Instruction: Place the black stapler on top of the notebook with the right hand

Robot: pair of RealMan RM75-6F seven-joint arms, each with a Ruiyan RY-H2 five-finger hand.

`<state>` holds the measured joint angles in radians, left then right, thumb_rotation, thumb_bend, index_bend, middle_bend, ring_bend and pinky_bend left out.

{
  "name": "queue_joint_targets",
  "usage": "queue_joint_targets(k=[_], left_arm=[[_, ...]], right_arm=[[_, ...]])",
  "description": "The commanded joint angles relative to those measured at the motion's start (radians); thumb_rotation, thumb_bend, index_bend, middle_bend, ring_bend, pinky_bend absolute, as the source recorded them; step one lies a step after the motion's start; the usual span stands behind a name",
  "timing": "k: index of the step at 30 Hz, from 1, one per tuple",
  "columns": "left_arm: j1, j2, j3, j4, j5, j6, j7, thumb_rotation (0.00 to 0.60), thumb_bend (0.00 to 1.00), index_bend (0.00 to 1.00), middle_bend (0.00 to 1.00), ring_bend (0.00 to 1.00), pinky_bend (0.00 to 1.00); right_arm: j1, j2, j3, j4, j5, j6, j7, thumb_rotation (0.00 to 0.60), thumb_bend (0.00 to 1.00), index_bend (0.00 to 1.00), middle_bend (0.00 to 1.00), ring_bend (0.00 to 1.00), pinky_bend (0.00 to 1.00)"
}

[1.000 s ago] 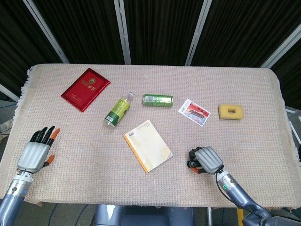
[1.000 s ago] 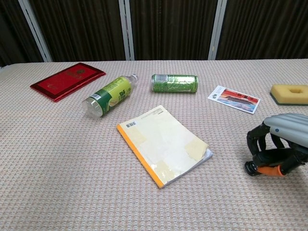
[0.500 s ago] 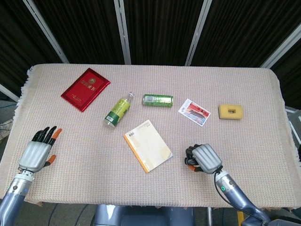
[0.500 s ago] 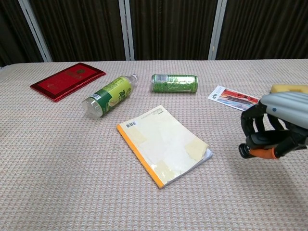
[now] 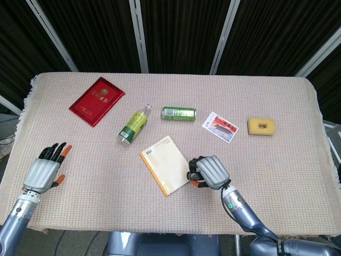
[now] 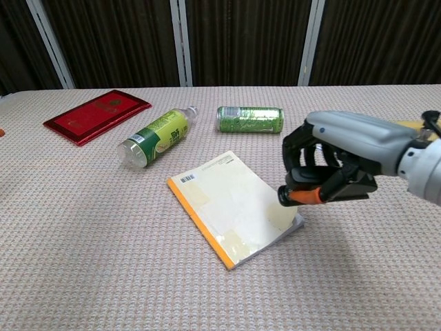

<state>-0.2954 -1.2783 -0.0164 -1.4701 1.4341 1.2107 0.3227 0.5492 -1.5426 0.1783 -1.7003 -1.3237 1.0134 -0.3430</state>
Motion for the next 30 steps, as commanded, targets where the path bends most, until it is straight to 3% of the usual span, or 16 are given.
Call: queue_joint_targets(k=[1,17,30], left_arm=[[-0.002,0.0,0.003,0.003,0.002,-0.004,-0.006,0.6,0.3,0.0,0.0,0.0,0.13],[-0.018,-0.007,0.008,0.044,-0.001,-0.032,-0.039,0.6,0.31,0.0,0.0,0.0,0.13],[-0.023,0.001,0.009,0.061,-0.005,-0.039,-0.08,0.6,0.31,0.0,0.0,0.0,0.13]], right_arm=[[0.035,-0.062,0.022,0.025,0.049,-0.022,-0.035,0.6,0.25,0.71,0.54,0.52,0.68],[0.155,-0.263,0.074,0.161,0.193,-0.064,-0.119,0.6,0.25,0.71,0.54,0.52,0.68],[0.249,-0.373,0.111,0.268,0.283,-0.097,-0.166,0.6,0.25,0.71,0.54,0.52,0.68]])
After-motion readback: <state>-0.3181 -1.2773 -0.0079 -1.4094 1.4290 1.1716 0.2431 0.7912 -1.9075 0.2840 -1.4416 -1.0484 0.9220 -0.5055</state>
